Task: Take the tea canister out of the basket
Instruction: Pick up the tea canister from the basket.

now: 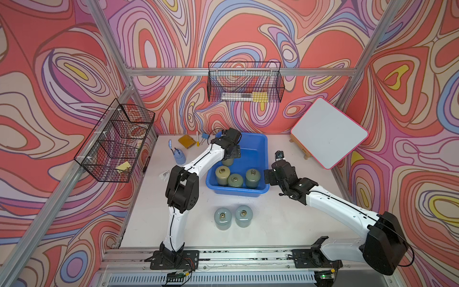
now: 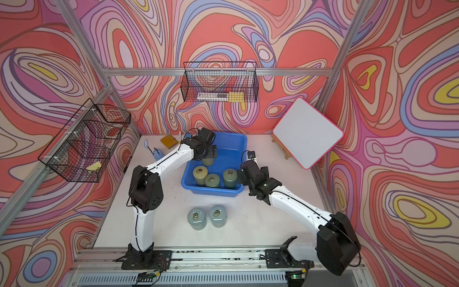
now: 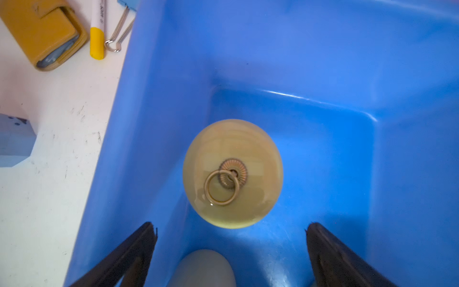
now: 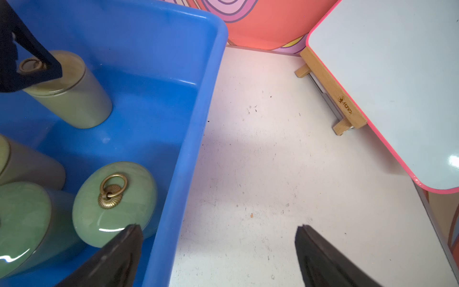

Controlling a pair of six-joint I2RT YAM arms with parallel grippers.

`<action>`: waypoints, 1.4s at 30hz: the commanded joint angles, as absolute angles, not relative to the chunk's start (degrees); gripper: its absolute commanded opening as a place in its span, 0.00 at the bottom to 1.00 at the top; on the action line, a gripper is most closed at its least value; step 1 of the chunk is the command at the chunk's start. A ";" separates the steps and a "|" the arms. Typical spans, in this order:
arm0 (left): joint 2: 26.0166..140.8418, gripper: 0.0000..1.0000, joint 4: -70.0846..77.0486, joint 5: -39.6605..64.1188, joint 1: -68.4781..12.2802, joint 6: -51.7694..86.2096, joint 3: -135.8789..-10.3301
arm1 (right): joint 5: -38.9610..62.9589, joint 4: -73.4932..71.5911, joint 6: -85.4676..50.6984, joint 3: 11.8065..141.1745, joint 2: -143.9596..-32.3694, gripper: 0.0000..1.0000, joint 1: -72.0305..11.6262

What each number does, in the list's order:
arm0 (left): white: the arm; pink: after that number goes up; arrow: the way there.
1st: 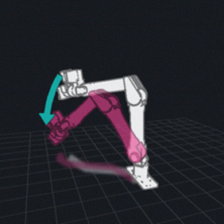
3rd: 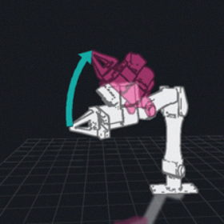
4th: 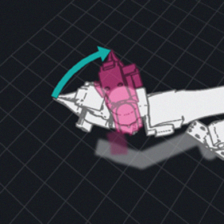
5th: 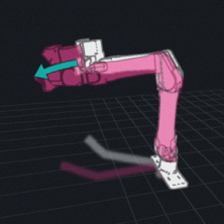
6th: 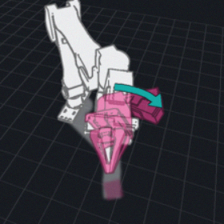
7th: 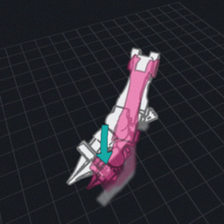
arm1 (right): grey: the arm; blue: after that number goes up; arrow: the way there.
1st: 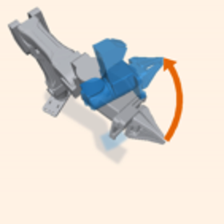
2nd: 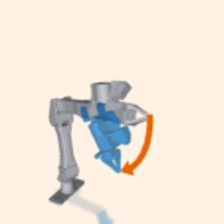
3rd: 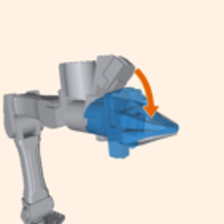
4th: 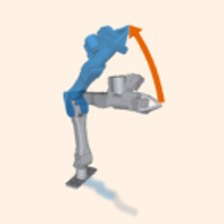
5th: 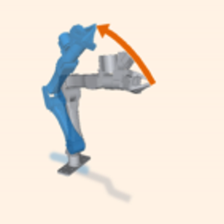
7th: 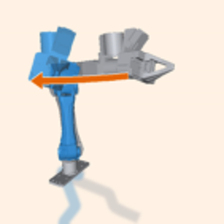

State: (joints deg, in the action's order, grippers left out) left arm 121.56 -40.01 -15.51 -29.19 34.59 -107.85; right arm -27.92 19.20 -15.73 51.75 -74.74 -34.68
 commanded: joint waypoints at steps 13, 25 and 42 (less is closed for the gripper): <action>130.89 0.99 -43.75 -17.36 -28.97 37.09 -117.01 | -25.67 18.28 -16.44 50.63 -72.84 0.98 -33.76; 133.68 0.94 -42.63 -14.48 -27.40 36.31 -118.48 | -24.72 18.28 -16.49 50.71 -73.13 0.98 -33.40; 134.65 0.70 -40.74 -12.19 -26.64 34.92 -119.14 | -24.30 18.18 -16.52 50.65 -73.42 0.98 -33.05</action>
State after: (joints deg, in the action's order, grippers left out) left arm 133.29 -41.28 -13.21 -27.03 35.79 -117.69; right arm -24.47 18.83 -15.99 51.40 -73.91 -33.41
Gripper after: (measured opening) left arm 0.856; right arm 0.983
